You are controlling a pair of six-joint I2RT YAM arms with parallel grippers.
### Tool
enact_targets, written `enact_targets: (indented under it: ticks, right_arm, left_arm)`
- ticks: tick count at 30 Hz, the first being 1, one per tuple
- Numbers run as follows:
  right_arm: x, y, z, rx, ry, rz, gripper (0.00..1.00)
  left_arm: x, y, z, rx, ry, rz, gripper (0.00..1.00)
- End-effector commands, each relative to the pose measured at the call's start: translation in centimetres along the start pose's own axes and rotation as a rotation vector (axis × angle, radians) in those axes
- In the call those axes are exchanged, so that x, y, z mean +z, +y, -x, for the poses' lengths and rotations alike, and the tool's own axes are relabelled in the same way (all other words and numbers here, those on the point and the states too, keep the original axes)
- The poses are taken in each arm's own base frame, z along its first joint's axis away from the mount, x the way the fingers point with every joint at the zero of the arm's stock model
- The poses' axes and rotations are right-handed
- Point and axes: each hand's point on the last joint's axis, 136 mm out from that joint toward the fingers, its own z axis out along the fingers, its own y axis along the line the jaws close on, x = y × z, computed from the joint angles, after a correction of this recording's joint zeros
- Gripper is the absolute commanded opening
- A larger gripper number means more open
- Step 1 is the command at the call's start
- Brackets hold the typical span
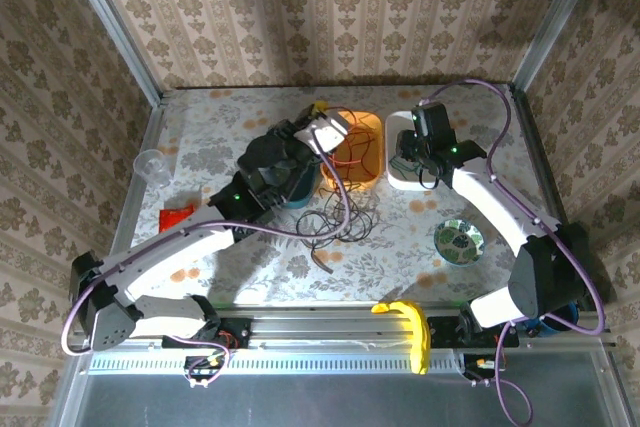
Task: Untangle the cables
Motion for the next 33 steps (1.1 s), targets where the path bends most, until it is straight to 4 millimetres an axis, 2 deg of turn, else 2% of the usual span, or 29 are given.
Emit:
enact_targets:
  ticks: [1, 7, 11, 13, 17, 20, 24, 26, 29, 33]
  right_arm:
    - [-0.7, -0.9, 0.5, 0.03, -0.039, -0.025, 0.45]
    - [-0.5, -1.0, 0.2, 0.031, -0.032, -0.028, 0.45]
    - [-0.6, -1.1, 0.3, 0.034, -0.035, -0.027, 0.45]
    - [-0.7, -1.1, 0.3, 0.034, -0.037, -0.028, 0.45]
    - [-0.7, -1.2, 0.2, 0.033, -0.034, -0.03, 0.45]
    - [-0.8, -1.4, 0.2, 0.032, -0.035, -0.032, 0.45]
    - [-1.0, -1.6, 0.3, 0.034, -0.039, -0.035, 0.45]
    - [-1.1, -1.6, 0.2, 0.035, -0.038, -0.037, 0.45]
    - [-1.1, -1.7, 0.3, 0.034, -0.04, -0.041, 0.45]
    - [-1.1, -1.9, 0.3, 0.032, -0.041, -0.048, 0.45]
  left_arm:
    - [-0.9, 0.3, 3.2, 0.136, -0.084, 0.024, 0.0]
    - [-2.7, -2.5, 6.6, 0.049, -0.188, -0.147, 0.0]
    - [-3.8, -3.6, 8.7, -0.138, -0.247, -0.299, 0.0]
    - [-3.2, -4.4, 7.3, -0.229, -0.2, -0.361, 0.0]
    - [-1.3, -8.3, 0.1, -0.494, 0.014, -0.561, 0.0]
    - [-0.9, -12.1, -4.6, -0.54, 0.155, -0.643, 0.0]
    - [0.0, -14.5, -8.9, -0.537, 0.292, -0.627, 0.0]
    - [0.4, -14.8, -10.1, -0.515, 0.337, -0.603, 0.0]
    - [1.0, -15.0, -10.7, -0.485, 0.361, -0.594, 0.0]
    - [1.5, -14.7, -9.9, -0.458, 0.33, -0.594, 0.0]
